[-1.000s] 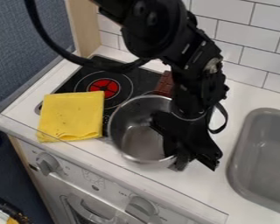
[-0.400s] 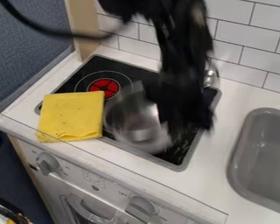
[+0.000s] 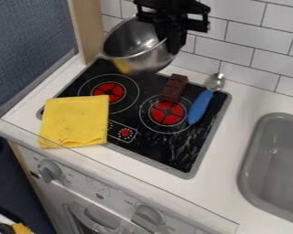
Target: Move the silver pot to the upper left of the burner
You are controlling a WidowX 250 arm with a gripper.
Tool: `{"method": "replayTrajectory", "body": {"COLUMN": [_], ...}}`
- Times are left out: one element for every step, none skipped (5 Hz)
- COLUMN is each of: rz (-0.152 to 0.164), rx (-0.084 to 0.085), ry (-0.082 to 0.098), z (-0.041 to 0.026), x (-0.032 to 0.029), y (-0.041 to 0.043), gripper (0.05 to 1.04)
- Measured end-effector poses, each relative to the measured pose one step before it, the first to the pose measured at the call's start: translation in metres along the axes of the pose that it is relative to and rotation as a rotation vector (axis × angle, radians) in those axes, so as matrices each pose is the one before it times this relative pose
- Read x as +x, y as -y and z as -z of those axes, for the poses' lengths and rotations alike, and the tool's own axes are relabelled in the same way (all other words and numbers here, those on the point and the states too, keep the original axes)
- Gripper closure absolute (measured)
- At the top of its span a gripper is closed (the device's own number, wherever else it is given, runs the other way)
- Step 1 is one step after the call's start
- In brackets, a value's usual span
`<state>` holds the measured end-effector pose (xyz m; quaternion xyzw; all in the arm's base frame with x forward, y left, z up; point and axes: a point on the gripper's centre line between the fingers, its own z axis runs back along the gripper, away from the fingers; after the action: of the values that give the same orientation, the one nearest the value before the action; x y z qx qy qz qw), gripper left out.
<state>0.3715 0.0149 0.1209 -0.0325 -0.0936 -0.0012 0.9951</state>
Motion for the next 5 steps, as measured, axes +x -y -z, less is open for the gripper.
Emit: {"method": "replayTrajectory", "body": {"rz": [-0.0336,-0.0348,0.0060,0.0138,-0.0079], "rx": [0.0412,0.0138,0.0067,0.0047,0.0158], "ry": [-0.0629,-0.0398,-0.0492,-0.0003,-0.0048], "z": [0.03619,0.01709,0.01386,0.00172,0.00430], "x": [0.02972,0.00682,-0.00126,-0.00114,-0.00346], "y": [-0.01620,-0.01641,-0.01253,-0.00578,-0.00797], "gripper": [1.000,1.000,1.000,1.001,1.006]}}
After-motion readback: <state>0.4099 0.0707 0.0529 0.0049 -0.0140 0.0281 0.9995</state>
